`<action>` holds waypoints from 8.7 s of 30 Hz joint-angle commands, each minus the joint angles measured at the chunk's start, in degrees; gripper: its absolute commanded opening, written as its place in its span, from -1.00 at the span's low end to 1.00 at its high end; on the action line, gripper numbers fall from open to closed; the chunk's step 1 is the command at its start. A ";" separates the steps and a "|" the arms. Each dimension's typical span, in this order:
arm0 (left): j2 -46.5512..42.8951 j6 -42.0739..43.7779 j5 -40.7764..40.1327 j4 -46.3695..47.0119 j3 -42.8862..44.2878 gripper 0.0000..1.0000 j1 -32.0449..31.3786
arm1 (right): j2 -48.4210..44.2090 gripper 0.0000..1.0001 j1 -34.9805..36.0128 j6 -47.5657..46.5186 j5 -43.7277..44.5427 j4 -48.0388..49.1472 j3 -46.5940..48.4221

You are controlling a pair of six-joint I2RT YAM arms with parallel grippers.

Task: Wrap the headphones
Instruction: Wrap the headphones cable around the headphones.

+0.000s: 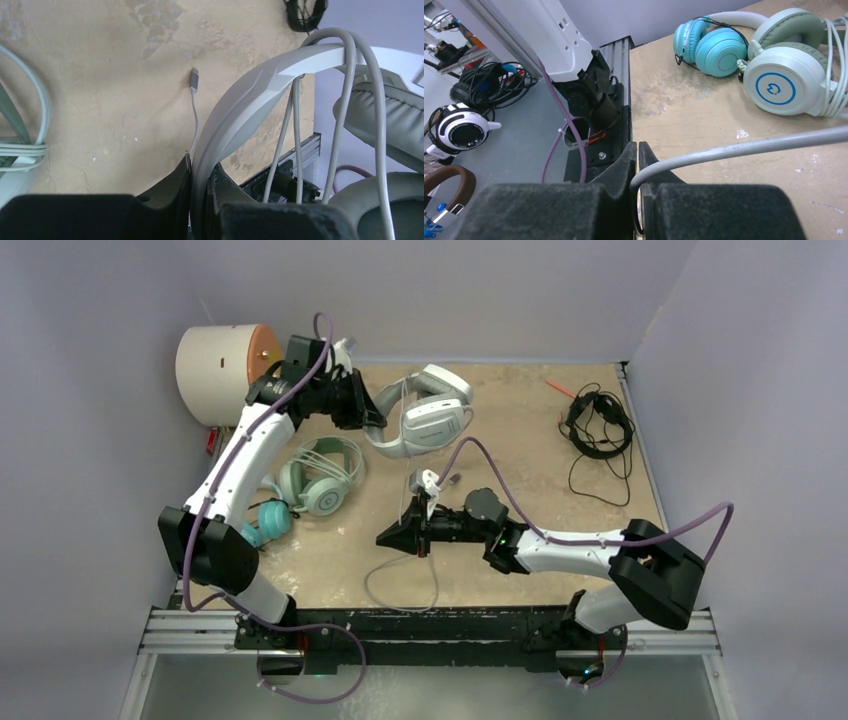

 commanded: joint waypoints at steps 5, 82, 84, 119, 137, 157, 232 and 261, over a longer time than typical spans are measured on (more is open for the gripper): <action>-6.65 -8.81 -7.20 17.68 -8.91 -1.00 1.55 | -3.00 -0.97 3.68 -1.61 0.56 -12.12 7.65; -13.46 6.33 -21.90 3.45 -18.12 -1.00 -5.92 | -22.69 -0.24 -8.00 -19.34 32.47 -65.04 22.54; -13.93 5.77 -21.56 1.26 -15.40 -1.00 -5.92 | -24.84 -0.23 -8.08 -18.93 34.09 -64.16 21.13; -16.51 0.22 -16.96 -9.17 2.01 -1.00 -5.48 | -1.79 0.48 -8.18 1.38 22.17 1.20 -5.12; -14.96 -0.40 -14.54 -9.95 5.70 -1.00 -5.15 | 34.58 0.51 -8.24 -1.43 17.84 -0.24 21.12; -10.17 -9.92 -1.93 3.90 4.80 -1.00 3.59 | 18.53 -1.00 -1.17 0.14 13.08 -4.30 6.35; -16.44 17.95 -24.05 5.10 -24.78 -1.00 -20.40 | 0.40 -0.74 -17.51 -26.57 30.36 -77.42 44.32; -11.04 7.61 -1.93 -8.08 -3.84 -1.00 -12.77 | -18.45 -0.43 -38.64 -10.29 3.76 -61.47 16.28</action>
